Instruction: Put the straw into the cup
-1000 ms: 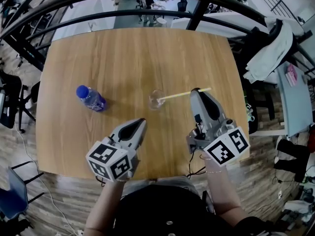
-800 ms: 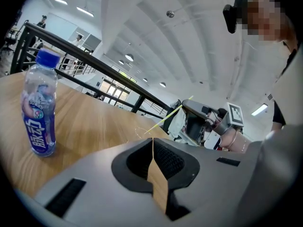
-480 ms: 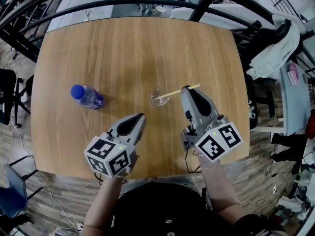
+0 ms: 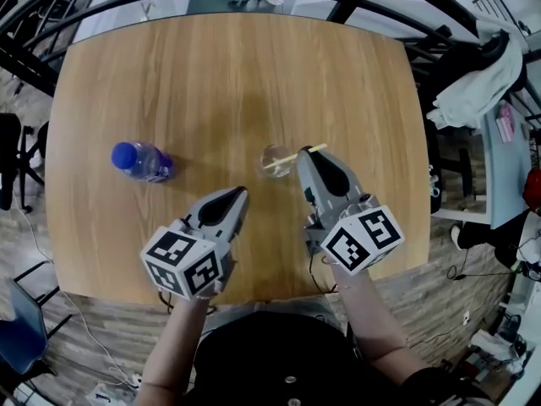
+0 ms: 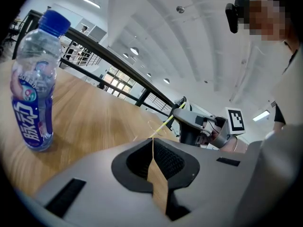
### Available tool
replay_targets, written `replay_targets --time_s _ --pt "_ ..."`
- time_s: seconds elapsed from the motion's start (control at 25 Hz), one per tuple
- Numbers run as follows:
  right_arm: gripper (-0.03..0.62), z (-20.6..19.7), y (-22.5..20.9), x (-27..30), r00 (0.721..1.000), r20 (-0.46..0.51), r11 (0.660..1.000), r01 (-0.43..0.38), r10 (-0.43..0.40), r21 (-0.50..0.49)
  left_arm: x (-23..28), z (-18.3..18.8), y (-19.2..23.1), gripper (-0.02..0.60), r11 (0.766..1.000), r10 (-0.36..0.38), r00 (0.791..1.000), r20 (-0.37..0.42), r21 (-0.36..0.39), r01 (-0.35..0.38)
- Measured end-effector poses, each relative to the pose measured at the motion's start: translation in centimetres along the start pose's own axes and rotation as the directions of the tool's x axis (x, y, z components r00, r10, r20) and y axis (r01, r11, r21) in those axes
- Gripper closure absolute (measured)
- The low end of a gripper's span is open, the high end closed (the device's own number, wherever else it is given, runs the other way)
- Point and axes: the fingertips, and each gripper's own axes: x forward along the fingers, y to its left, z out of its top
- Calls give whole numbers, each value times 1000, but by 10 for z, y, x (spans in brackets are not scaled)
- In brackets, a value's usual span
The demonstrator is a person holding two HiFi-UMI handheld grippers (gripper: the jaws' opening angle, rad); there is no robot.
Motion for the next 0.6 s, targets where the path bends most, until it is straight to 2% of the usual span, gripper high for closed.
replay_targets --time_s 0.36,0.48,0.6 --pt "567 -18 -7 4 999 -30 999 40 -40 6 4 -3 2 558 1000 -11 1000 -17 -6 11" --pt "536 -23 -8 4 998 -40 999 52 -52 9 4 -5 2 558 1000 -12 1000 -20 -5 12" --pt "531 -26 -9 2 997 -47 998 59 -59 11 3 -5 1 558 1000 -10 1000 -17 -3 10"
